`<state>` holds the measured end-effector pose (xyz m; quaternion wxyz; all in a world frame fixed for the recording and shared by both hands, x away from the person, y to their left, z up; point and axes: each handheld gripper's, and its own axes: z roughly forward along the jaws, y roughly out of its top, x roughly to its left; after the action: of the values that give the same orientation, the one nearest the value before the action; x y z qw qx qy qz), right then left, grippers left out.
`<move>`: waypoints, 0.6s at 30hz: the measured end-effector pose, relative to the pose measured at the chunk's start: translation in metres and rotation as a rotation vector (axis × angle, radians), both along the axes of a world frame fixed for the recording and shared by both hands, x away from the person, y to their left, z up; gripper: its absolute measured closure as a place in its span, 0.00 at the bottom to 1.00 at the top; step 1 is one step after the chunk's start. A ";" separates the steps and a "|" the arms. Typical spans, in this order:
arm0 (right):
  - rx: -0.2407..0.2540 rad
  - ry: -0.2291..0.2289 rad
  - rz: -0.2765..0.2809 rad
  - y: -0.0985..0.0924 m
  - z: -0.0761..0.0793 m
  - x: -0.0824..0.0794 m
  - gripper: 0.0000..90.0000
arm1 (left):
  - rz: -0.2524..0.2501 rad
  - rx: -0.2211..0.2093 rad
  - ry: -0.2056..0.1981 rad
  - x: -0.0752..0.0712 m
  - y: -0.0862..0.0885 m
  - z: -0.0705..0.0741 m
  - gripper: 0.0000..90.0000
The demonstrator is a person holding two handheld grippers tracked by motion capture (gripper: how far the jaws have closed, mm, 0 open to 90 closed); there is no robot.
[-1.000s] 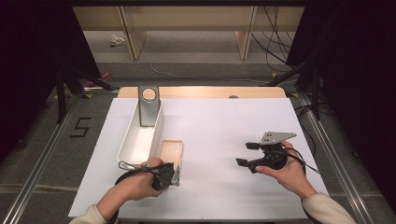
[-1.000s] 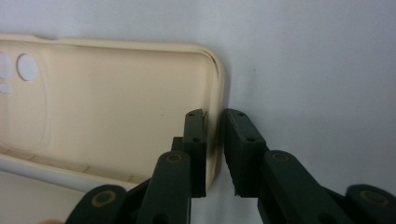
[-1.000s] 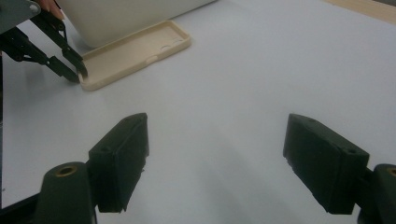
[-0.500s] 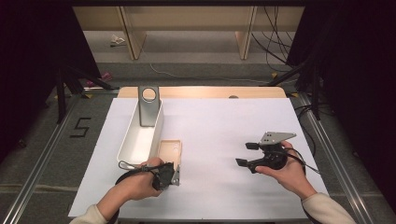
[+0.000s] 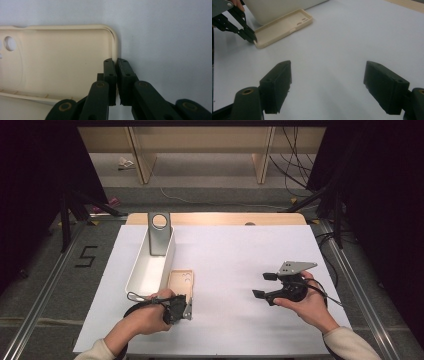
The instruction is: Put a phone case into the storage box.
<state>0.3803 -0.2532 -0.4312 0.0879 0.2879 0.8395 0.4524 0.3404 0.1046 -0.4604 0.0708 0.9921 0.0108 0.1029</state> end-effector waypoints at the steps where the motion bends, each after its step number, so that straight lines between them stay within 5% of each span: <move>1: 0.000 0.001 0.000 0.000 0.000 0.000 0.26 | -0.005 0.002 -0.001 0.000 0.000 0.000 0.95; 18: -0.001 0.000 -0.002 0.003 0.000 0.000 0.26 | -0.066 -0.007 -0.060 -0.004 -0.007 0.012 0.97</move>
<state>0.3803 -0.2504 -0.4310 0.0885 0.2889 0.8394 0.4517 0.3365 0.0978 -0.4484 0.0779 0.9881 -0.0235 0.1302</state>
